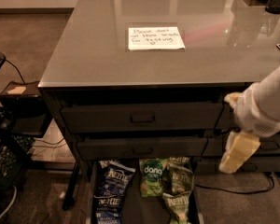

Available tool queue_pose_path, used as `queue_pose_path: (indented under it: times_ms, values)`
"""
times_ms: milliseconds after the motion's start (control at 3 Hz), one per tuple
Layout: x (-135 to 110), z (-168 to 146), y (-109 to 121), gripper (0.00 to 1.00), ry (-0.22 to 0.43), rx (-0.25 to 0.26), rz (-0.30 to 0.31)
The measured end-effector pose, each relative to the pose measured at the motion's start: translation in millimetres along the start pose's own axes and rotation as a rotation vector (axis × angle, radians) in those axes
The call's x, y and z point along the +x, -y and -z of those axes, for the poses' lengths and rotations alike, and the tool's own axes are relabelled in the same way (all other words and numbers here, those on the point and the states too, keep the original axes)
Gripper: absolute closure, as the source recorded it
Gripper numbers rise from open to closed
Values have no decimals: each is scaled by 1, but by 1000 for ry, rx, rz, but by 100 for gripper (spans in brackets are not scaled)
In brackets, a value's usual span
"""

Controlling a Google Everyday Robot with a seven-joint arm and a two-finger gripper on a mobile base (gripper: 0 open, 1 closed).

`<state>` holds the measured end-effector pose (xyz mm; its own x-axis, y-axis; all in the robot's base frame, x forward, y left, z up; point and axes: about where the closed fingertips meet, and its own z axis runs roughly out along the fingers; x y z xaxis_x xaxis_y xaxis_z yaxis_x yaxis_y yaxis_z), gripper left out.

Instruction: Pick green rice chip bag from bottom drawer and place on counter

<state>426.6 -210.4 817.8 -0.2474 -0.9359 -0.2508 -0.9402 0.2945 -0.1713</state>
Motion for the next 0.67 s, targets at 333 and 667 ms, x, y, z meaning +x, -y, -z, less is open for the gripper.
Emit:
queue_pose_path:
  times_ms: [333, 667]
  values:
    - [10, -56, -11, 0, 73, -35, -30]
    - [17, -114, -24, 0, 173, -105, -107]
